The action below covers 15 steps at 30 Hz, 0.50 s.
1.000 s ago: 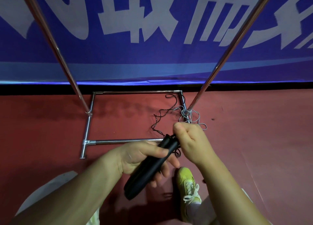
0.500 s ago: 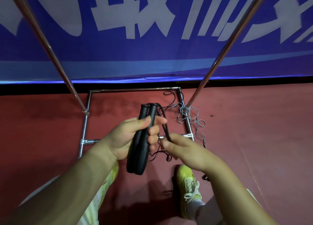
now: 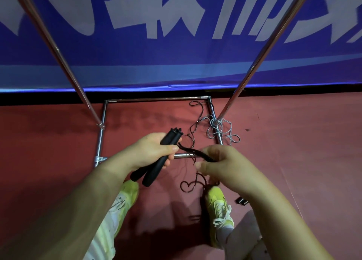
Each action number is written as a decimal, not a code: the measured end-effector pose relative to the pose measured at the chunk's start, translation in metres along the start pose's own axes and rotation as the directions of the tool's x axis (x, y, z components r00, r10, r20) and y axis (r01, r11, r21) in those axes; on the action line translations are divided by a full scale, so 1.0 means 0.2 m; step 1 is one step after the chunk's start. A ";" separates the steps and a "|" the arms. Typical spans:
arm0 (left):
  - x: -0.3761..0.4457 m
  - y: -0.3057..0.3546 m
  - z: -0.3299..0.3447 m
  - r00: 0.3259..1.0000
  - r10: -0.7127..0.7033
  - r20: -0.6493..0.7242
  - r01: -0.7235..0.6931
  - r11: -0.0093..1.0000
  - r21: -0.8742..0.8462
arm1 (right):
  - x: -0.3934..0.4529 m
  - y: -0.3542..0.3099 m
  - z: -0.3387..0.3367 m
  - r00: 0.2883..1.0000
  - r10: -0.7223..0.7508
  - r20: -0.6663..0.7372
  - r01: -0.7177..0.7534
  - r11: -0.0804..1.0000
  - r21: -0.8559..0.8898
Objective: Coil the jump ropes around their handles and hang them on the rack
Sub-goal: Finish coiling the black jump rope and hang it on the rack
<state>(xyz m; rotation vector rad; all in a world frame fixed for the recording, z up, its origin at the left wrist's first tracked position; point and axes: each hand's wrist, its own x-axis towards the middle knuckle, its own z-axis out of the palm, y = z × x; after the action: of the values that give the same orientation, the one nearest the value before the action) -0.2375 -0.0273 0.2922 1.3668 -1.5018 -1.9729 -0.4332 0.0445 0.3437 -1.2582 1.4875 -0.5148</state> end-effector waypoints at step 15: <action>-0.12 0.05 0.23 0.724 -0.197 0.661 0.051 0.971 0.234 | 0.05 -0.03 -0.02 0.979 -0.160 0.128 0.144 0.982 0.123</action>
<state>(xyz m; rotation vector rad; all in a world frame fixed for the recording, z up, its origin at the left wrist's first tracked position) -0.2658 0.0111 0.3128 0.8298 -1.9993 -2.6579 -0.4329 0.0318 0.3455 -1.2980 1.2367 -0.5929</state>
